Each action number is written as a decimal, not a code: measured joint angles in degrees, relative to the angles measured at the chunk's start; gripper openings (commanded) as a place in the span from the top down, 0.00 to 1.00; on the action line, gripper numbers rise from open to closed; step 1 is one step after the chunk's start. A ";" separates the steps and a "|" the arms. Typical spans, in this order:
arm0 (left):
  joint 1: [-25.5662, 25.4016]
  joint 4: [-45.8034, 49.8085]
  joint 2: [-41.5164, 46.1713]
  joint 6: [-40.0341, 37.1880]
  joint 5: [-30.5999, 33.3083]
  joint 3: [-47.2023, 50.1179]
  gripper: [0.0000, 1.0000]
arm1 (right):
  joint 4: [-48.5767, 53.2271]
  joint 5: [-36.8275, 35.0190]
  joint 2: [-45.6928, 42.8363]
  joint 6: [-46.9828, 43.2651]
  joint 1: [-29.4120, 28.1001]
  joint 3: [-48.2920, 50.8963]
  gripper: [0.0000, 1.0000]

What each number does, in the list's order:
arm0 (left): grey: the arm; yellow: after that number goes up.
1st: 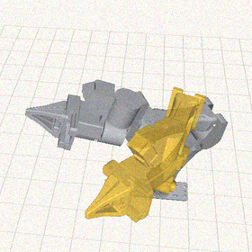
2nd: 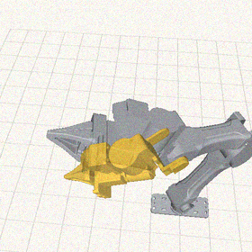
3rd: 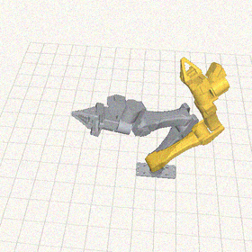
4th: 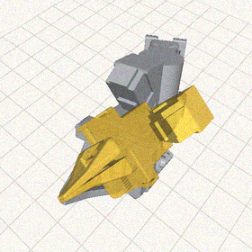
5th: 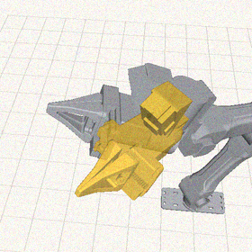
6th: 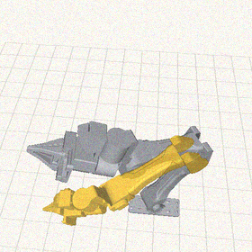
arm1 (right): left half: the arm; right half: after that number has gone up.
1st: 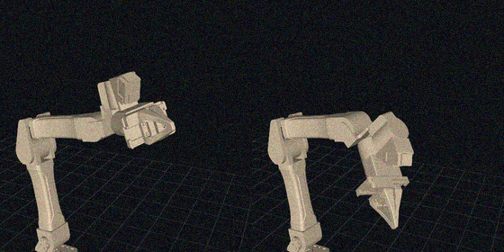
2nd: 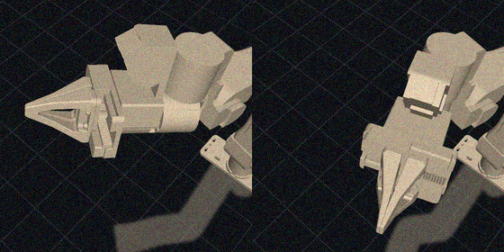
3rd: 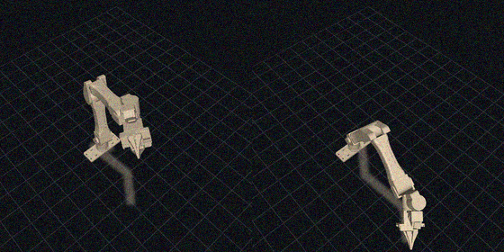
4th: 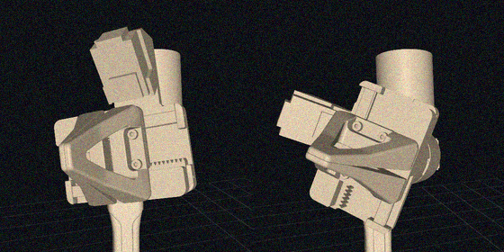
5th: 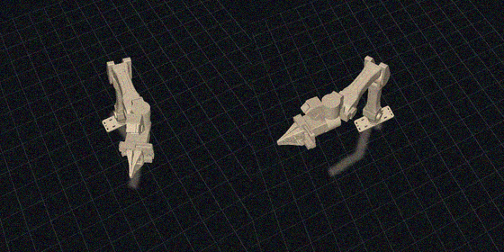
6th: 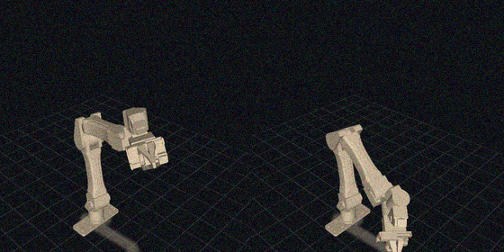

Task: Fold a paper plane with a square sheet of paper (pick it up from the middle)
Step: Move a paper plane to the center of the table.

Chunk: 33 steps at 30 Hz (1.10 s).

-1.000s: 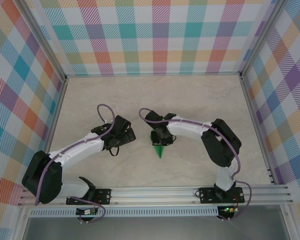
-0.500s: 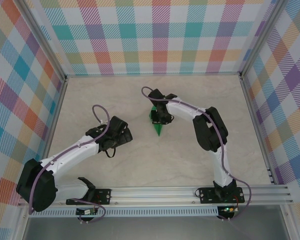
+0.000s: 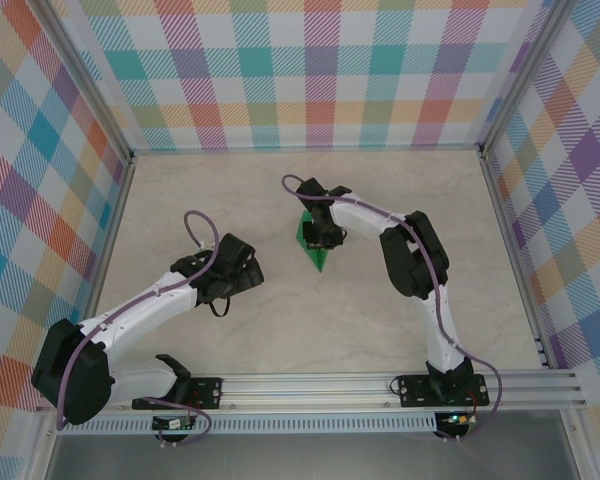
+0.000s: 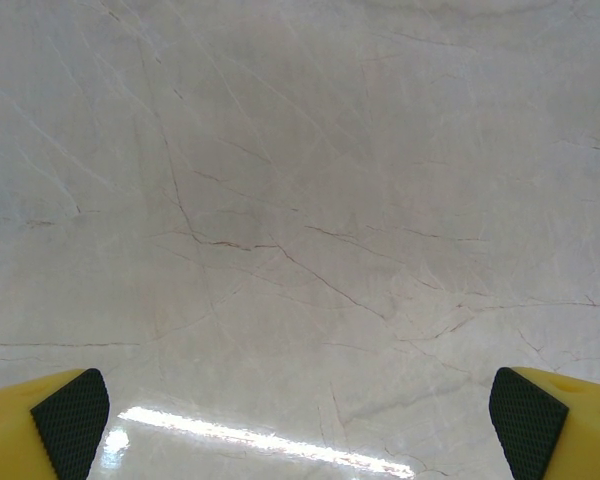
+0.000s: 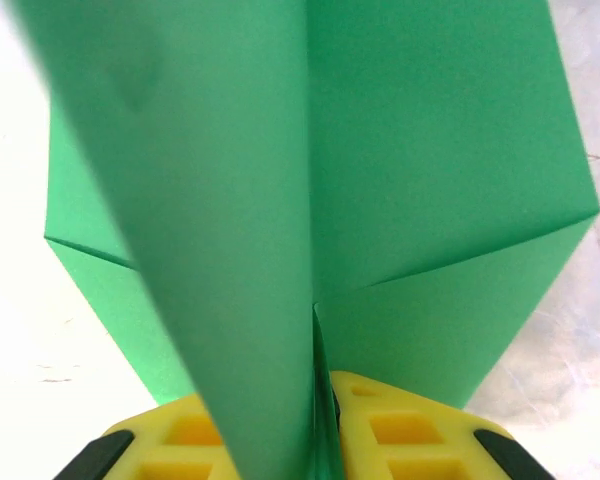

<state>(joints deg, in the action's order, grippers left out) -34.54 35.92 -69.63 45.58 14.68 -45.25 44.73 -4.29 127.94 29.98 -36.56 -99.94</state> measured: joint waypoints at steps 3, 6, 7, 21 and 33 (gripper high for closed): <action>0.00 0.00 0.00 -0.02 0.00 0.00 0.00 | 0.02 0.00 0.00 0.17 -0.02 -0.13 0.77; 0.00 0.04 0.00 -0.20 0.13 0.00 0.00 | 0.42 0.07 0.00 0.39 -0.02 -0.57 0.74; 0.00 0.13 -0.02 -0.26 0.46 -0.02 0.00 | 0.52 0.22 0.00 0.57 -0.02 -0.72 0.71; 4.13 2.69 -0.28 -7.82 12.00 -12.37 0.00 | -2.93 -12.94 -31.95 1.77 0.31 7.34 0.01; 14.23 -11.78 0.50 -18.51 28.17 -5.20 0.00 | -20.87 -34.25 -58.10 -5.81 15.61 47.47 0.00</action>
<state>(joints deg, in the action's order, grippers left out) -20.32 24.14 -69.12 27.07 42.85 -50.46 23.86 -38.54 69.84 24.16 -20.95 -52.47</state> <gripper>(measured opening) 0.999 0.997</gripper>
